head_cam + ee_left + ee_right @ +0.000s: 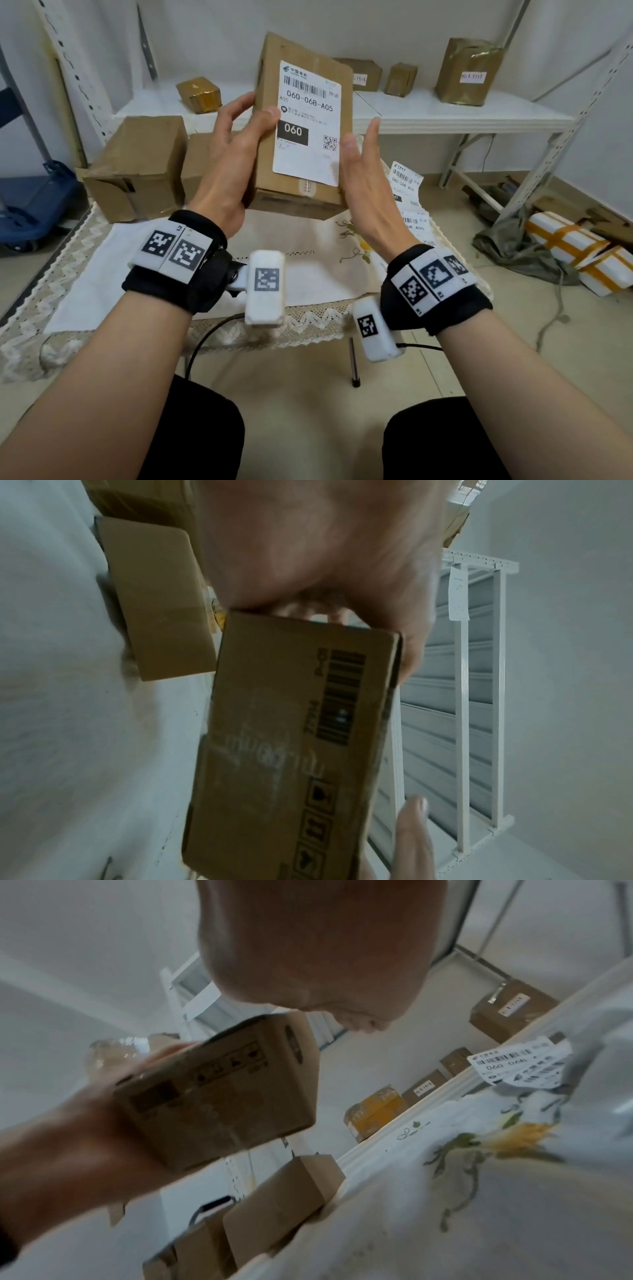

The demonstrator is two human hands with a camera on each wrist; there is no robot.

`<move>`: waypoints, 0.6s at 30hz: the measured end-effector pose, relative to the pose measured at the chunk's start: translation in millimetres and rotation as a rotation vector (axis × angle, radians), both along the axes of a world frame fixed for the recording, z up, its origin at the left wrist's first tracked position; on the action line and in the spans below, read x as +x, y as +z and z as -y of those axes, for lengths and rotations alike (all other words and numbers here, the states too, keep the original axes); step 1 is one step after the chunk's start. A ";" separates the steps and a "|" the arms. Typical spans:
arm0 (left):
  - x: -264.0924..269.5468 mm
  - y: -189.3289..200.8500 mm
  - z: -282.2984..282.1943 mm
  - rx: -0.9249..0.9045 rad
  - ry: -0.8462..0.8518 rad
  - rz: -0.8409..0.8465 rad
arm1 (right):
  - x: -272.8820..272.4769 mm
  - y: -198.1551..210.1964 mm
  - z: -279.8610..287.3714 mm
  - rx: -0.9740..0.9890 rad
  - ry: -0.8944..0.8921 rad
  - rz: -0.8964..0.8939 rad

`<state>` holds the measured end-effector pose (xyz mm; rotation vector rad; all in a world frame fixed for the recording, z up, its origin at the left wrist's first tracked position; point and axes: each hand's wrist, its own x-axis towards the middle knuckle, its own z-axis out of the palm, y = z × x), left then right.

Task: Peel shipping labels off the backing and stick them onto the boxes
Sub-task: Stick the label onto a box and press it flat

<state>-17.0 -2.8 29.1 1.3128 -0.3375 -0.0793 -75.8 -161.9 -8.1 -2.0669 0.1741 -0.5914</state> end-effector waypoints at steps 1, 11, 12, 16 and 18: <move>1.2 -0.2 -0.1 0.010 -0.014 0.009 | -2.6 5.5 1.3 0.083 0.022 -0.009; 8.5 -5.9 5.2 0.166 -0.228 0.057 | -3.3 17.8 13.1 0.614 0.090 -0.005; 10.1 -6.8 6.4 0.188 -0.226 0.063 | -4.3 19.0 13.5 0.639 0.084 0.008; 4.7 -2.8 11.2 0.309 0.024 0.244 | -4.3 17.2 15.1 0.661 0.021 0.074; 2.9 -2.1 13.4 0.416 0.099 0.407 | -1.3 13.3 12.9 0.668 -0.013 0.094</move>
